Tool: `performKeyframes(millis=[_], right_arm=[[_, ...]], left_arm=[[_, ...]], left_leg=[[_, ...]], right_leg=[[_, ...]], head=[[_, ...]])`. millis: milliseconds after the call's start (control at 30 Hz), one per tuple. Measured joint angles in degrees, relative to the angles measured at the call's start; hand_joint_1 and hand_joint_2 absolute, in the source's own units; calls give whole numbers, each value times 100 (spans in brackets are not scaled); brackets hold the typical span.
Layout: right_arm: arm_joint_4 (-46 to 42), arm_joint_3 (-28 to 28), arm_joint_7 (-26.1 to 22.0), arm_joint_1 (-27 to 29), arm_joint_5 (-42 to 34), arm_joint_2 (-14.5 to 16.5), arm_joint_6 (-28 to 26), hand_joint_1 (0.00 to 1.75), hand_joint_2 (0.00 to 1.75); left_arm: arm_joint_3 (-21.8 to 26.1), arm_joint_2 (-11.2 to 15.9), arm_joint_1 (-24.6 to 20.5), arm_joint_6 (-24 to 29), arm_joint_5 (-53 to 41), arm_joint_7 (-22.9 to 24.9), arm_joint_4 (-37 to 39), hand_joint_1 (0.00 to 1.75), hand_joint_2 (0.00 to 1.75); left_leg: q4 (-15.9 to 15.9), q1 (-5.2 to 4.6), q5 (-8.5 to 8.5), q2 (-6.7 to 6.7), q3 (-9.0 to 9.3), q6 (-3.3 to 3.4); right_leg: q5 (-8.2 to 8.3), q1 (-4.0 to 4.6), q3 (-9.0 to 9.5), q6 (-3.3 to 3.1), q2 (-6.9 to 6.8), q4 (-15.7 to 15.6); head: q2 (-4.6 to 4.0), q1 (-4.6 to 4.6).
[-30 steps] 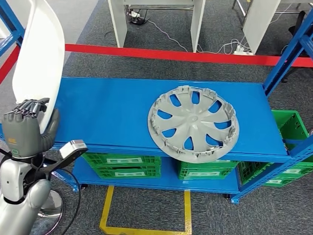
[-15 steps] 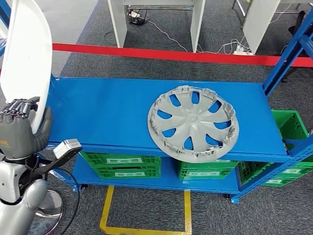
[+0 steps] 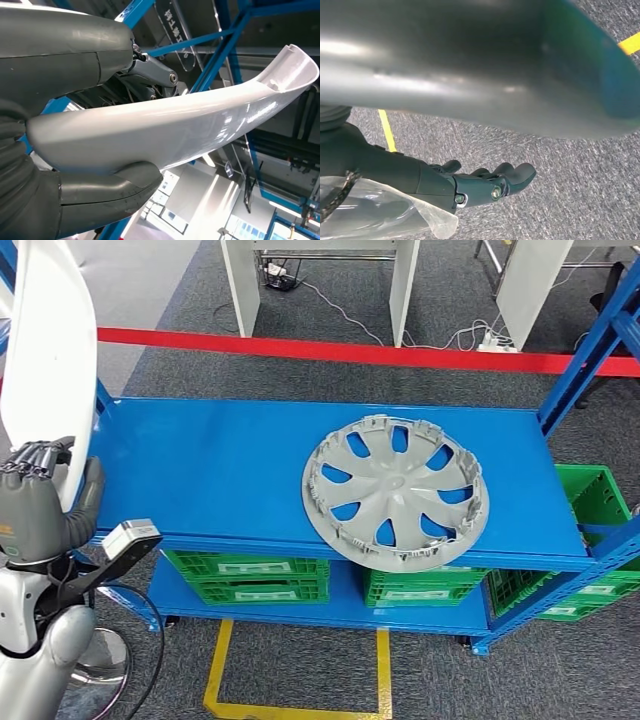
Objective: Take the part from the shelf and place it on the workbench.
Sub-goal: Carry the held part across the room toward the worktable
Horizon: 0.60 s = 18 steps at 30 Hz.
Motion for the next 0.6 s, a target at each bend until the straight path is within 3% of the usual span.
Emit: performKeyframes(millis=[600], right_arm=[[-2, 0, 22, 2, -111, 24, 33, 0, 0]], left_arm=[[124, 80, 207, -7, -284, 155, 0, 143, 175]], left_leg=[[20, -8, -4, 0, -1, 6]], right_leg=[[12, -11, -3, 17, 0, -5]], head=[[-1, -1]])
